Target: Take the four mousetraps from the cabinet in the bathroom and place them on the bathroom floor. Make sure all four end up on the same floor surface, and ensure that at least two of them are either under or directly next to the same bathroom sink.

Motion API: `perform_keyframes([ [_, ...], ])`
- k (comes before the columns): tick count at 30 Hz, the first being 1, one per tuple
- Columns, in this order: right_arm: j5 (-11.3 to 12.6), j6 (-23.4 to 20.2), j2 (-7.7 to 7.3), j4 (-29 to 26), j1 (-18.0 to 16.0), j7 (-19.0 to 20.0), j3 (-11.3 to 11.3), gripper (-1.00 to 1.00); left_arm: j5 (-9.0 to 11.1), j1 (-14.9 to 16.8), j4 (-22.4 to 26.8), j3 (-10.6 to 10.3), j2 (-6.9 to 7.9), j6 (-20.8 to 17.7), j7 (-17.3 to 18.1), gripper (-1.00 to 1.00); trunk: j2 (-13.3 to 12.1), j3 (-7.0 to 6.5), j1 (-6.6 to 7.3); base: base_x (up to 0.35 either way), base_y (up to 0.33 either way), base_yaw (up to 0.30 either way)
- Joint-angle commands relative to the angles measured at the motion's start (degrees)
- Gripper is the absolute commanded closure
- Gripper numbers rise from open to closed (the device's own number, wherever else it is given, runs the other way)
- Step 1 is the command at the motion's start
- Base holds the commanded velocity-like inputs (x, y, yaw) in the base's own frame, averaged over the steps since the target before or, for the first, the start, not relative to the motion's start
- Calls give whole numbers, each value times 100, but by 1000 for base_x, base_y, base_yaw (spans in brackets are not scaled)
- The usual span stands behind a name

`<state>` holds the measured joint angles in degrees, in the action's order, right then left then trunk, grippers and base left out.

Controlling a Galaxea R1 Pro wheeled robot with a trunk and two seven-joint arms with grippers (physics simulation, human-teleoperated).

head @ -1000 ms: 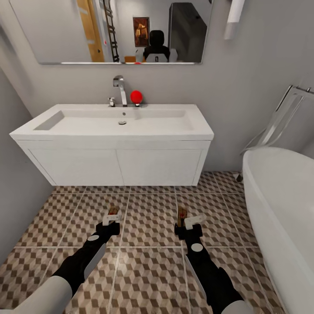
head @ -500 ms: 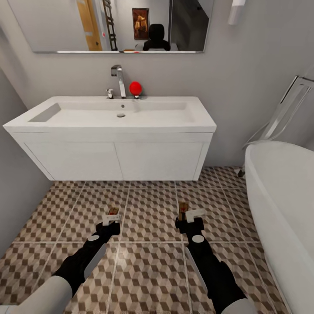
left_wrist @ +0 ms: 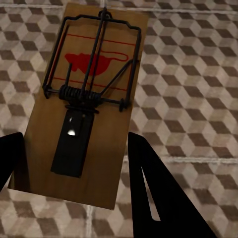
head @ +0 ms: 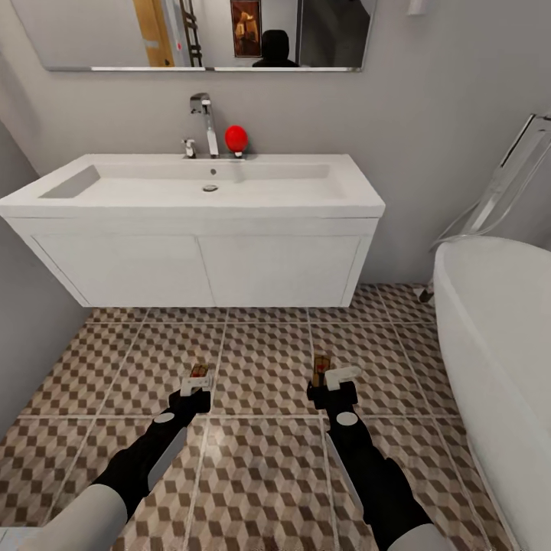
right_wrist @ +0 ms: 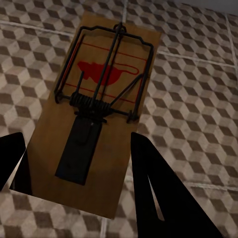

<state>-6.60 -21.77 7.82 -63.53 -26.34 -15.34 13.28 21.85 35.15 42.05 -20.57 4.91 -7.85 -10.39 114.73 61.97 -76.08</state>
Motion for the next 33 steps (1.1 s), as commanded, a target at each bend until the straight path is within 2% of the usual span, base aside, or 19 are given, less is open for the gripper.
perform_keyframes([
  [1, -37, -46, 0, -8, -3, -4, 8, 100, 30, 6, 15, -44, 10, -24, -68, 100, 44, 32, -22, 0, 0, 0],
  [6, -31, -47, 0, -2, -3, -4, 8, 100, 30, 4, 97, -65, -31, -29, -68, 100, 244, 168, -132, 0, 0, 0],
  [9, -29, -47, 0, -1, -3, -3, 8, 100, 30, -2, 506, -75, -34, -74, -73, 100, 365, 249, -197, 0, 0, 0],
  [11, -30, -47, 0, -1, -3, -2, 8, 100, 30, -9, 842, -77, -23, -294, -75, 100, 445, 303, -241, 0, 0, 0],
  [12, -32, -47, 0, -1, -3, -2, 8, 100, 30, -13, 1023, -78, -20, -562, -76, 100, 485, 330, -263, 0, 0, 0],
  [15, -33, -47, 2, -1, -3, -2, 8, 100, 30, -15, 1202, -79, -18, -880, -82, 100, 605, 411, -329, 0, 0, 0],
  [20, -34, -47, 2, -1, -3, -3, 10, 100, 30, -17, 1249, -78, 8, -1028, -86, 100, 806, 547, -439, 0, 0, 0],
  [33, -32, -47, 7, -1, -3, -4, 16, 100, 37, -17, 1263, -79, 10, -1051, -86, 100, 1327, 899, -725, 0, 0, 0],
])
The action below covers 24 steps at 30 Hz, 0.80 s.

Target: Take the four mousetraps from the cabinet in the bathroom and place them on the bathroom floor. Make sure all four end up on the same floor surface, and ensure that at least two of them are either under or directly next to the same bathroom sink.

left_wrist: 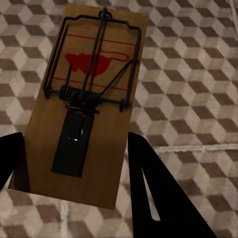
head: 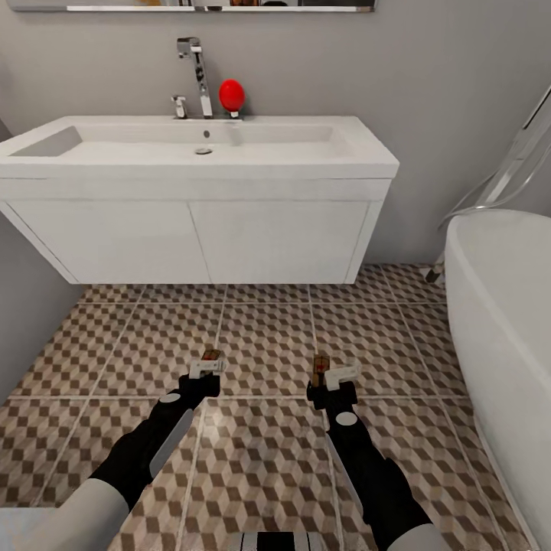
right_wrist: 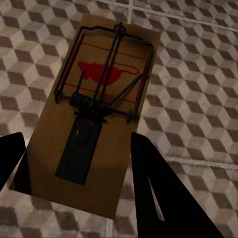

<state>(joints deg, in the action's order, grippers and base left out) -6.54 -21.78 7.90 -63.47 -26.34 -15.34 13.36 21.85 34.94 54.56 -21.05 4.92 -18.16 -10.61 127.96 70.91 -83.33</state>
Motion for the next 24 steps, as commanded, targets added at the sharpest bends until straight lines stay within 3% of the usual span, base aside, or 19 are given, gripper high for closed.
perform_keyframes([
  [1, -39, -46, 0, -7, -3, -4, 8, 100, 38, 4, 13, -30, 9, -21, -64, 100, 43, 32, -21, 0, 0, 0],
  [14, -39, -45, 1, -7, -3, -4, 9, 100, 38, 4, 10, -30, 9, -21, -64, 100, 565, 384, -307, 0, 0, 0],
  [24, -40, -39, 1, -7, -3, -4, 11, 100, 31, 4, 24, -85, 9, -5, -59, 100, 565, 452, -307, 0, 0, 0],
])
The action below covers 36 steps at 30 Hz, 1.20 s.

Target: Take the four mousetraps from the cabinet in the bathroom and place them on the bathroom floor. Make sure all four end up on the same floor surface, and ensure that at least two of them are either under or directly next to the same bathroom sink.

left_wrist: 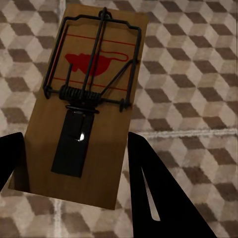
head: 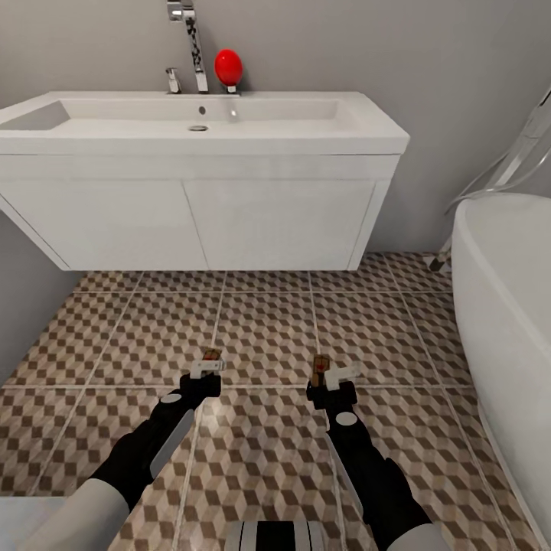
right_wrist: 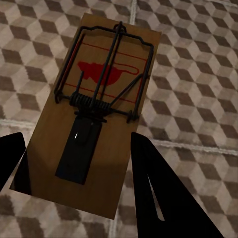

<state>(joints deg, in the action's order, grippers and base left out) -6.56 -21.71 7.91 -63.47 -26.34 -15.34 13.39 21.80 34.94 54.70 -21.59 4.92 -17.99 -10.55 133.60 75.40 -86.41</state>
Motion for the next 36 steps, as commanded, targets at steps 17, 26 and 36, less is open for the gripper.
perform_keyframes([
  [17, -48, -1052, 117, -315, -885, 65, 144, 100, 24, 405, 384, 32, -254, -2218, -78, 100, 2, 7, 1, 0, 0, 0],
  [26, -46, -1489, 209, 1173, -2746, 582, 147, 100, 10, 2507, -897, 415, -297, -2924, -549, 100, 2, 7, 1, 0, 0, 0],
  [36, -38, -1101, 209, 2051, -3329, 627, 160, 100, 26, 2709, -1909, 385, -282, -1419, -13, 100, 2, 7, 1, 0, 0, 0],
])
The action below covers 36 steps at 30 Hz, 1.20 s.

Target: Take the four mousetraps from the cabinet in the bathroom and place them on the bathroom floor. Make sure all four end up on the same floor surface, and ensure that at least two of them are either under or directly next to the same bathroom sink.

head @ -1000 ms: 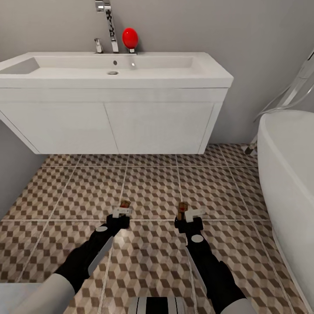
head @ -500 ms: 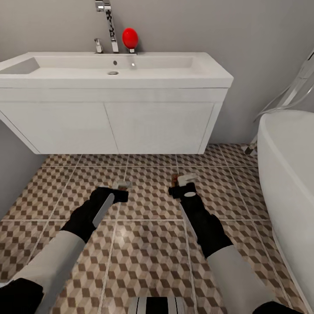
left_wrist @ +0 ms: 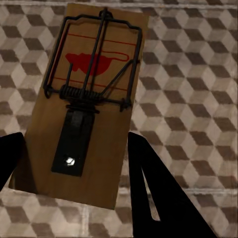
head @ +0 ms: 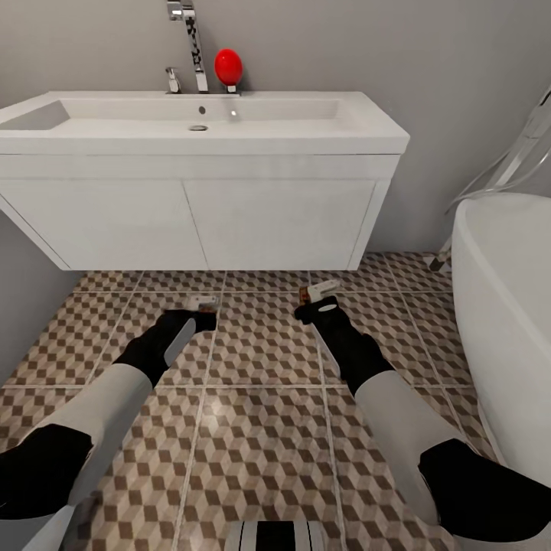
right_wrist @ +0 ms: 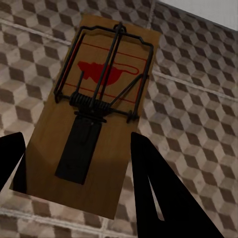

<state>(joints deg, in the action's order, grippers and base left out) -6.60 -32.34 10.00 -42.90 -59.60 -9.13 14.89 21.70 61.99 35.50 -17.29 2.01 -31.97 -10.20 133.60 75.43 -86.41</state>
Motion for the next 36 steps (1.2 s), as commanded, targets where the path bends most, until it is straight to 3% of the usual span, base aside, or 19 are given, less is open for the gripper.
perform_keyframes([
  [1, -35, -32, 0, -7, -5, 11, 7, 100, 36, 5, 20, -54, 14, 31, 118, 100, 2, 4, 1, 0, 0, 0],
  [4, -38, -28, 0, -13, -7, 158, 17, 100, 36, 6, 170, -80, 18, 71, 316, 100, 2, 4, 1, 0, 0, 0],
  [11, -43, -33, 0, -65, -7, 268, 17, 100, 28, 6, 405, -90, 78, 61, 343, 100, 82, 41, -43, 0, 0, 0],
  [33, -43, -27, 0, -78, -7, 280, 14, 100, 28, 6, 802, -108, 97, 31, 343, 100, 964, 617, -526, 0, 0, 0],
  [36, -43, -27, 0, -78, -7, 280, 14, 100, 28, 6, 806, -115, 97, 27, 343, 100, 968, 710, -534, 0, 0, 0],
])
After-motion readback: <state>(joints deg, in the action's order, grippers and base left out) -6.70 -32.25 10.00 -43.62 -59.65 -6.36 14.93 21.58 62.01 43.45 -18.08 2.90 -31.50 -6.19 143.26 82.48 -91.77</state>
